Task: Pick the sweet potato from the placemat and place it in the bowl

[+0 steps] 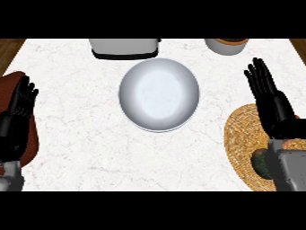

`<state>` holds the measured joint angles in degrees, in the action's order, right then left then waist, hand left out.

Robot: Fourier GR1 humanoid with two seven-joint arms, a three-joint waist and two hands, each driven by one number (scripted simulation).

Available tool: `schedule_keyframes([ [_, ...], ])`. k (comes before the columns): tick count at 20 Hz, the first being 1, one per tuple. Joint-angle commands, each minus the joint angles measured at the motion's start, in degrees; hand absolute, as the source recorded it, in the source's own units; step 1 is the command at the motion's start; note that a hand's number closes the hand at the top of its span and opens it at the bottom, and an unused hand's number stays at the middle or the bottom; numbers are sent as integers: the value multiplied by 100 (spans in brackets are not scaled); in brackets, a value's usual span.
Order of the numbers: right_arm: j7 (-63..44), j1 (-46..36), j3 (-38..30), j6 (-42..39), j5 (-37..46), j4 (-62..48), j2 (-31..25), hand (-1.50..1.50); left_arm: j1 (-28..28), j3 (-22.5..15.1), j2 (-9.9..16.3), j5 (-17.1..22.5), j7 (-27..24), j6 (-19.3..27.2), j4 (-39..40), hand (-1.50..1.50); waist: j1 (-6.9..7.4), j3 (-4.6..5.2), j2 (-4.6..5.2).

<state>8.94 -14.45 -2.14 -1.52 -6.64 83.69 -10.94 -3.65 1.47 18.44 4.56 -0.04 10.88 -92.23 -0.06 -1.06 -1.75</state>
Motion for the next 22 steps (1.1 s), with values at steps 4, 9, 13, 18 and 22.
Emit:
schedule_keyframes([
  [4,-403,-1020,-710,-514,-902,-368,-303,-150,-575,546,234,346,-96,-294,-7,0,47,106,183],
  [9,-85,-460,-962,1782,1171,-459,-643,-150,-562,608,138,543,-72,-306,52,0,-93,128,203],
  [13,252,182,-213,2605,2197,45,-69,-150,-1041,602,160,602,190,-373,412,0,-92,111,177],
  [18,-1372,907,217,2239,3095,1457,-785,-150,-828,838,272,690,-48,-553,423,0,-115,121,135],
  [22,-2932,1029,-101,1506,3405,2196,-1590,-150,-874,875,331,662,16,-545,455,0,-151,128,130],
])
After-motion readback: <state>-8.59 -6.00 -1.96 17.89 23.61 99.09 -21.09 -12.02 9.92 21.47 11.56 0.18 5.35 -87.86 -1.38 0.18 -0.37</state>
